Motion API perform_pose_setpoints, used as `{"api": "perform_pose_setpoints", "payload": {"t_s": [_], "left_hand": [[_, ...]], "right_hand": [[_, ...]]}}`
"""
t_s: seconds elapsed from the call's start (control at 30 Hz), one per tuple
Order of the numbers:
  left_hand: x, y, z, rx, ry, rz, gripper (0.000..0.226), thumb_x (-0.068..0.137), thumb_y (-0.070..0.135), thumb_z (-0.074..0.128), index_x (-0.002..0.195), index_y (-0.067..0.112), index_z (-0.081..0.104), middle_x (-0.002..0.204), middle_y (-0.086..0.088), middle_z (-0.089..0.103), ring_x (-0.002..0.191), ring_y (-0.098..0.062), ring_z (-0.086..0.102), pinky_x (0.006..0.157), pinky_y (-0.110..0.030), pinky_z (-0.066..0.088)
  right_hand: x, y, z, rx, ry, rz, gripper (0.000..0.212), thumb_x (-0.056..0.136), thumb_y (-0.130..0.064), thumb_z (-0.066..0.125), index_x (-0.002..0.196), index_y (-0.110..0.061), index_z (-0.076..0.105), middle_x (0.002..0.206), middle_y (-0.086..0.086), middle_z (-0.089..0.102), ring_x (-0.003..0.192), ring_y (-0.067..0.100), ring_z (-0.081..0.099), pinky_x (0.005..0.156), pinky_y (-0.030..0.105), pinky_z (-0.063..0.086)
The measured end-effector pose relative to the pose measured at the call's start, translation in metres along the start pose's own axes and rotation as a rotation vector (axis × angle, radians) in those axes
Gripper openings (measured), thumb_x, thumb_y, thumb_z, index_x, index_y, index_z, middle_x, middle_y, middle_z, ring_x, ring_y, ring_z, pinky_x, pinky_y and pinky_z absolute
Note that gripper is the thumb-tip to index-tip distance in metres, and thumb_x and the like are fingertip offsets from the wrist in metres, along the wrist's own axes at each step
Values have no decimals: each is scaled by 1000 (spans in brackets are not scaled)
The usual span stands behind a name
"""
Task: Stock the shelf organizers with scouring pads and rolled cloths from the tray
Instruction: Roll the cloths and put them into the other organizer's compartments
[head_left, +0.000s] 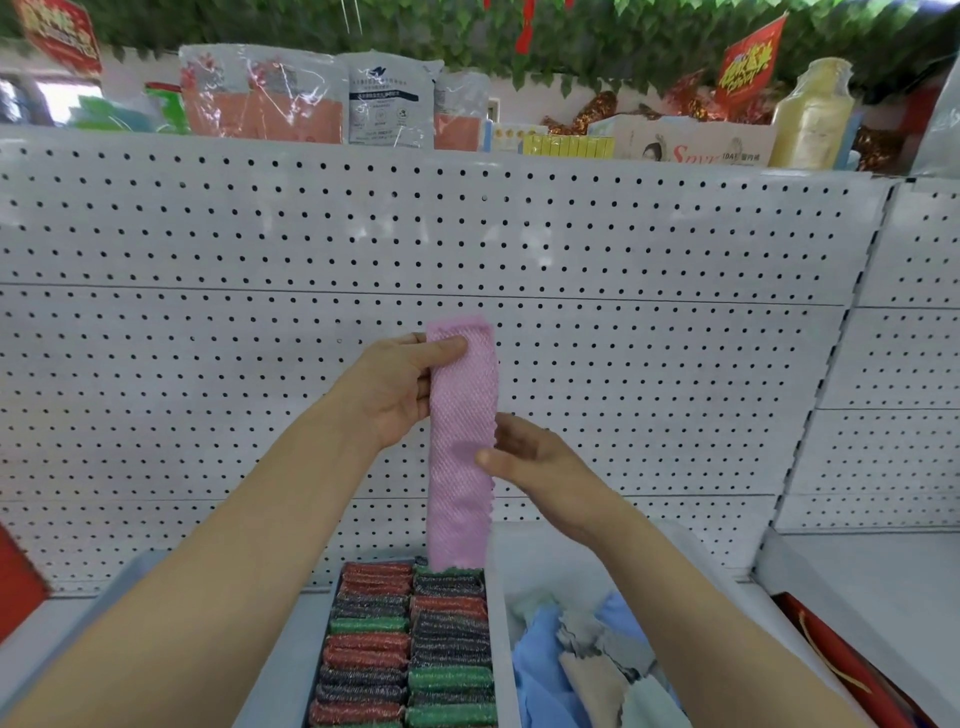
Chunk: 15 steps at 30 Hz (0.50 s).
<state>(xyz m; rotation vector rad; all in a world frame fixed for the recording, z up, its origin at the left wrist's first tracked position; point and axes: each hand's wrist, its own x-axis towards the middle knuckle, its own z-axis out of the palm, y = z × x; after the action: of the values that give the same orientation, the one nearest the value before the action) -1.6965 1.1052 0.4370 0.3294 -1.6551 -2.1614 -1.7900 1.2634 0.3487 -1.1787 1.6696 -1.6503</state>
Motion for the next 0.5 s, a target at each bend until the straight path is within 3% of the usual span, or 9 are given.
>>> {"api": "perform_pose_setpoints", "payload": {"t_s": [0.13,0.27,0.33,0.4,0.47,0.5], "left_hand": [[2,0,-8,35,31,3,32,90,9,67,120,0,63,109,-11,73,86,-20,72,69,-28,60],[4,-3,-29,189,108,-15,28,90,10,69,116,2,64,109,-13,74,91,-23,73,67,-30,60],[2,-8,-39,252,125,-48,26,88,11,72,112,2,66,106,-13,74,86,-22,74,64,-28,60],[3,-15,-46,280,123,-88,25,86,11,74,109,1,67,103,-13,75,85,-23,73,66,-29,60],[0,-19,-46,292,103,-137,18,87,11,73,103,5,69,95,-11,74,77,-20,70,66,-28,61],[-2,-21,-45,300,76,-165,15,88,11,71,102,8,69,90,-9,72,70,-17,67,63,-26,60]], "right_hand": [[4,4,10,35,-41,112,26,85,-9,74,111,-6,73,115,11,72,106,23,68,99,36,52],[-3,-6,8,26,-89,53,15,85,-4,72,100,-6,76,108,4,73,98,17,67,89,29,52],[-6,-19,7,-95,-116,-50,16,84,-8,74,99,-10,77,120,-10,65,114,11,61,95,26,48],[-6,-29,4,-256,-89,-165,16,82,-18,78,97,-23,79,144,-21,46,136,0,39,109,27,36],[-8,-40,2,-284,-74,-235,15,82,-22,79,97,-25,79,154,-25,32,143,-5,26,113,32,31],[-8,-44,2,-247,-87,-252,17,83,-20,77,100,-20,79,154,-23,34,143,-4,28,112,35,33]]}}
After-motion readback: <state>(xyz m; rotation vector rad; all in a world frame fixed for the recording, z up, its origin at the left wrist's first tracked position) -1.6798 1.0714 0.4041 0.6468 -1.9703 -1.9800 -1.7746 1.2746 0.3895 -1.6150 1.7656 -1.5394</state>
